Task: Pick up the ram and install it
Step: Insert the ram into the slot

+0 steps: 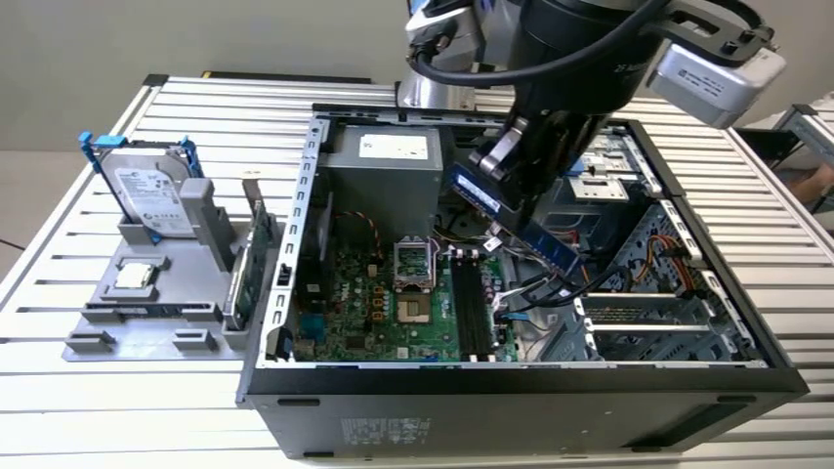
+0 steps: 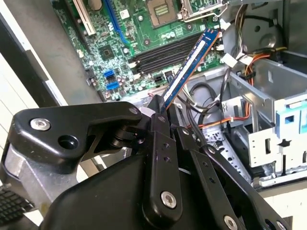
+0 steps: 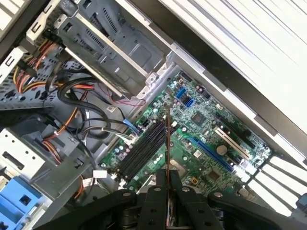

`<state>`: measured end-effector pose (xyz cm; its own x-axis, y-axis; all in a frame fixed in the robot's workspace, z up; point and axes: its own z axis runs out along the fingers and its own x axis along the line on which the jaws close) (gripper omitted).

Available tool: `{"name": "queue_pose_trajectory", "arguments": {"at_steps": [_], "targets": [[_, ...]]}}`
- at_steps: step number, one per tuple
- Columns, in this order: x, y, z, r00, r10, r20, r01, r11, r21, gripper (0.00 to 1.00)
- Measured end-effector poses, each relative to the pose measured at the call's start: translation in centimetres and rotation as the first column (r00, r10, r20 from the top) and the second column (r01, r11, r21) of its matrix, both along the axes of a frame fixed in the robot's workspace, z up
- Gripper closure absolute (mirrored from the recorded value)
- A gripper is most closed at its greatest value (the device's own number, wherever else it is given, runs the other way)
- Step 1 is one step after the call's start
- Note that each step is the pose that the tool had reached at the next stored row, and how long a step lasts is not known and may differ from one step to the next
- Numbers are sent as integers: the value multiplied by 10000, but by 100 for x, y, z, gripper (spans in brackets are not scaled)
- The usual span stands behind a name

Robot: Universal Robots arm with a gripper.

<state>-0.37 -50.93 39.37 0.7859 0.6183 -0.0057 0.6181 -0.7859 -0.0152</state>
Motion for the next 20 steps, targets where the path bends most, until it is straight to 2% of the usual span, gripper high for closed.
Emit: {"name": "queue_pose_trajectory", "arguments": {"at_steps": [5,10,15,20], "targets": [[0,0,-1,9983,-575,0,575,9983,0,100],[1,0,-1,9932,-1163,0,1163,9932,0,100],[1,0,-2,9837,-1797,0,1797,9837,0,100],[1,0,-2,9709,-2395,0,2395,9709,0,100]]}}
